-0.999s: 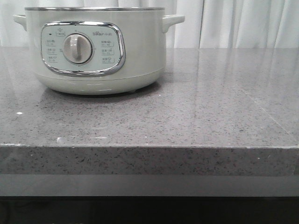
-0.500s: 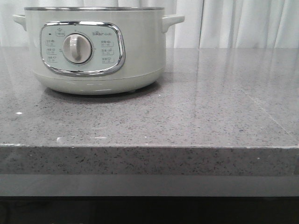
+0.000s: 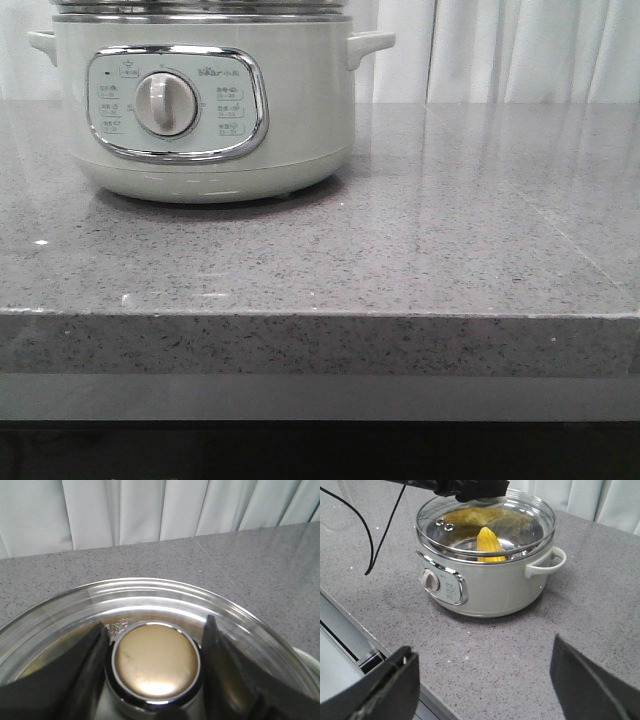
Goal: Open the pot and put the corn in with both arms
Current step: 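Lower the glass lid back onto the cooker with the left gripper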
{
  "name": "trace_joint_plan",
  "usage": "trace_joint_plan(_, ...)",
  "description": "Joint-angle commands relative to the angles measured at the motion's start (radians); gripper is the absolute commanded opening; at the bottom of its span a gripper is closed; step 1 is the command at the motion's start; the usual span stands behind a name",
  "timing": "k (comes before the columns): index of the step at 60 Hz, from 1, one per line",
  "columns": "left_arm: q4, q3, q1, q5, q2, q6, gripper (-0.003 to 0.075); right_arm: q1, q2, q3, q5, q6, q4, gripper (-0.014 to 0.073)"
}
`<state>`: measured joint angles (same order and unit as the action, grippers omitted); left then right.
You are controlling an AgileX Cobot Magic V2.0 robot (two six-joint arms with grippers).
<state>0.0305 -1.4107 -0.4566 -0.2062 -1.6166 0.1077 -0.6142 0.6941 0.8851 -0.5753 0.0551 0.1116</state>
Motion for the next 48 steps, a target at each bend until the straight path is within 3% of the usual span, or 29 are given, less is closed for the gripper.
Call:
trace_joint_plan(1, -0.005, -0.048, -0.009, 0.118, 0.053, 0.004, 0.0148, 0.002, 0.002, 0.022, 0.079, 0.005, 0.006, 0.0561)
trace_joint_plan(33, 0.001, -0.048, -0.022, 0.041, 0.053, 0.002, 0.0155, 0.002, 0.002, 0.022, 0.079, 0.005, 0.006, 0.0561)
trace_joint_plan(37, 0.001, -0.048, -0.022, 0.041, 0.053, 0.002, 0.0204, 0.002, 0.002, 0.022, 0.079, 0.005, 0.006, 0.0561)
trace_joint_plan(45, 0.001, -0.048, -0.022, 0.04, 0.053, 0.002, 0.0441, 0.002, 0.002, 0.022, 0.079, 0.005, 0.006, 0.0561)
trace_joint_plan(48, 0.001, -0.048, -0.022, 0.036, 0.053, 0.002, 0.0495, 0.002, 0.002, 0.022, 0.079, 0.005, 0.006, 0.0561)
